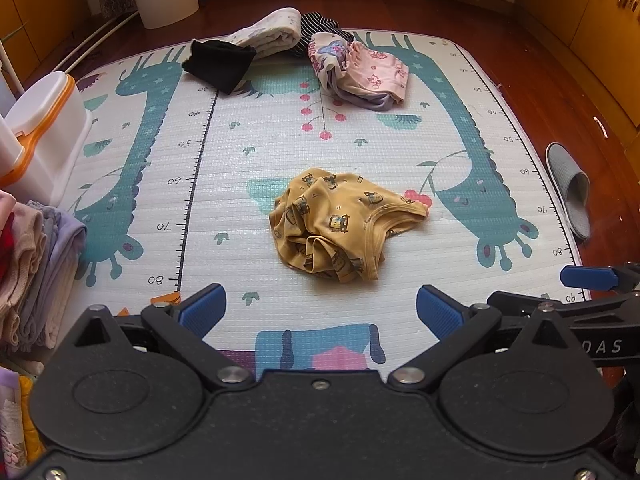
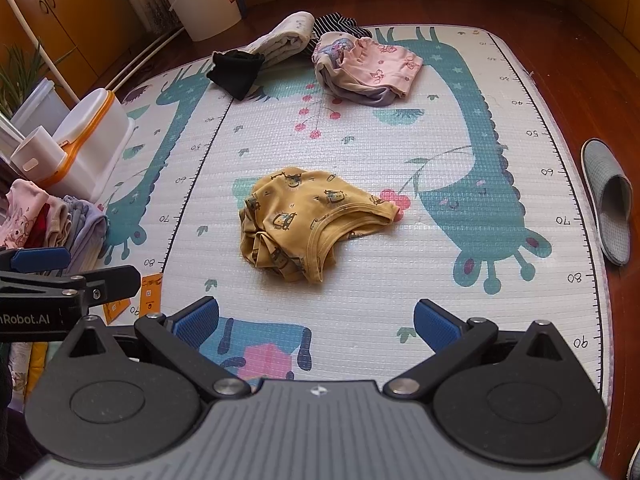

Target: Fold clothes

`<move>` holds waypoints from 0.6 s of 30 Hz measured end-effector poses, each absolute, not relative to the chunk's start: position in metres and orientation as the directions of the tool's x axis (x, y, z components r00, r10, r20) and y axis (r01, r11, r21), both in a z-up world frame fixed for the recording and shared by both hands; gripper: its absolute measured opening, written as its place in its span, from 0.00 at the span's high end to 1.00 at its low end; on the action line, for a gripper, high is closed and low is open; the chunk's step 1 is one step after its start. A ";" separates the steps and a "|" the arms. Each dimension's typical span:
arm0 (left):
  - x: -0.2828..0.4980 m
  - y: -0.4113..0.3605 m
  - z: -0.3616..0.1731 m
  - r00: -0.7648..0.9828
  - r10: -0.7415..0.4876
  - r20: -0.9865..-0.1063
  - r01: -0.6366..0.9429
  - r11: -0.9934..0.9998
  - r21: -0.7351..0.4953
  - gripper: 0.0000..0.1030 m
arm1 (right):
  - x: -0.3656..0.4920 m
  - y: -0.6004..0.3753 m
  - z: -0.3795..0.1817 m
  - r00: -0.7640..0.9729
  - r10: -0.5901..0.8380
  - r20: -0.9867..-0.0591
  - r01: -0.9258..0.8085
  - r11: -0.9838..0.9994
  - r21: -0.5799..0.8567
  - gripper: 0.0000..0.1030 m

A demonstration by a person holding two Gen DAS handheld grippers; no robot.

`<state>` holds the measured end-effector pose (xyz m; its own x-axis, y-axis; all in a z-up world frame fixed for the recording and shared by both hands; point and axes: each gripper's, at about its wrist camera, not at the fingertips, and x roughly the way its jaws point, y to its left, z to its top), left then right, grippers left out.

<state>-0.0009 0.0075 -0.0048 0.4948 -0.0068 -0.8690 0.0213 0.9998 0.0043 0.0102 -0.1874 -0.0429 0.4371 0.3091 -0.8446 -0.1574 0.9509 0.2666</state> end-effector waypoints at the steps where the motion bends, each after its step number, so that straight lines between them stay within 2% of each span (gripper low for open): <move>1: -0.001 0.008 -0.005 0.495 -0.007 -0.869 0.022 1.000 0.004 0.00 | 0.010 -0.187 -0.043 0.437 0.309 -0.845 -0.158 0.951 0.266 0.00; 18: 0.000 0.009 -0.004 0.495 -0.009 -0.869 0.026 1.000 0.005 0.00 | 0.010 -0.187 -0.044 0.434 0.307 -0.847 -0.158 0.952 0.263 0.00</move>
